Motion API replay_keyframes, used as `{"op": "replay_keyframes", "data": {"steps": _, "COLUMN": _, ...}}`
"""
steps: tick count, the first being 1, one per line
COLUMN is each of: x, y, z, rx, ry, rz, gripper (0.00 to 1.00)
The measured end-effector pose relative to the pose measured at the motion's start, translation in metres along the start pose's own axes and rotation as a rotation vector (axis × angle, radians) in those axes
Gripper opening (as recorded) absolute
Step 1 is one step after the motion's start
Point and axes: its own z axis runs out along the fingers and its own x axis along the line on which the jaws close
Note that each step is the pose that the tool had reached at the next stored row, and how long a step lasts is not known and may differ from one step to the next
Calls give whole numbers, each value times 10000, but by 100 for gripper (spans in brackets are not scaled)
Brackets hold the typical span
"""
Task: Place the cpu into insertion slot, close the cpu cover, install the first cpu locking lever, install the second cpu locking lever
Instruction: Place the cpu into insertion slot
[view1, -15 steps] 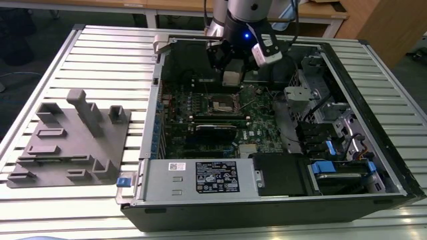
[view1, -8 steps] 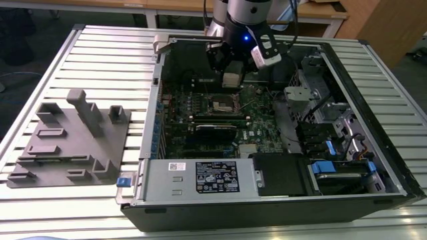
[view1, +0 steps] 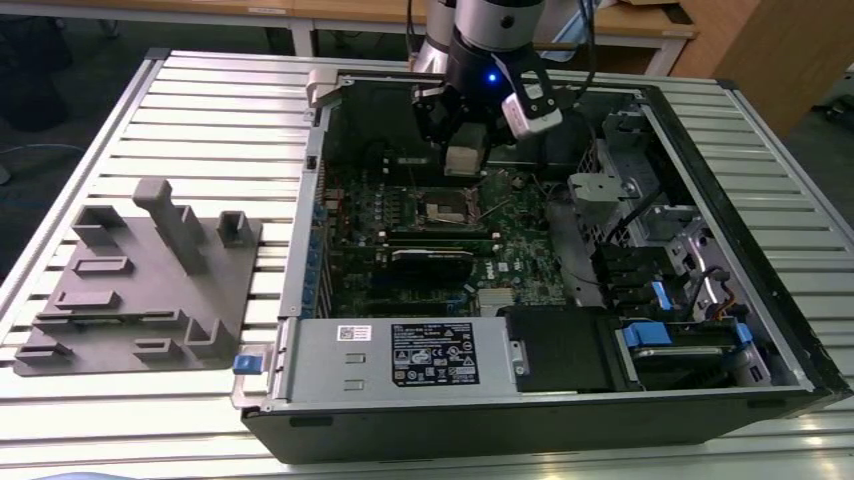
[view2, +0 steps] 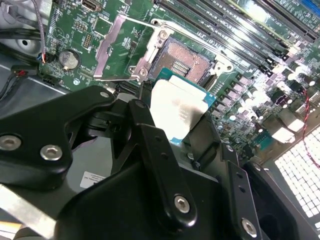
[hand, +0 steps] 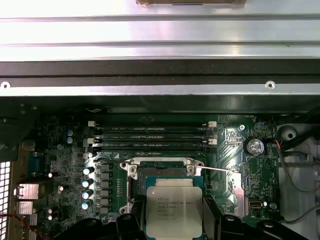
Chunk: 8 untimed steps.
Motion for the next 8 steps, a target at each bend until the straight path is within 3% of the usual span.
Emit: {"op": "replay_keyframes", "data": {"steps": 8, "x": -1, "y": -9, "z": 87, "rx": 1, "ry": 1, "rz": 0, "gripper": 54}}
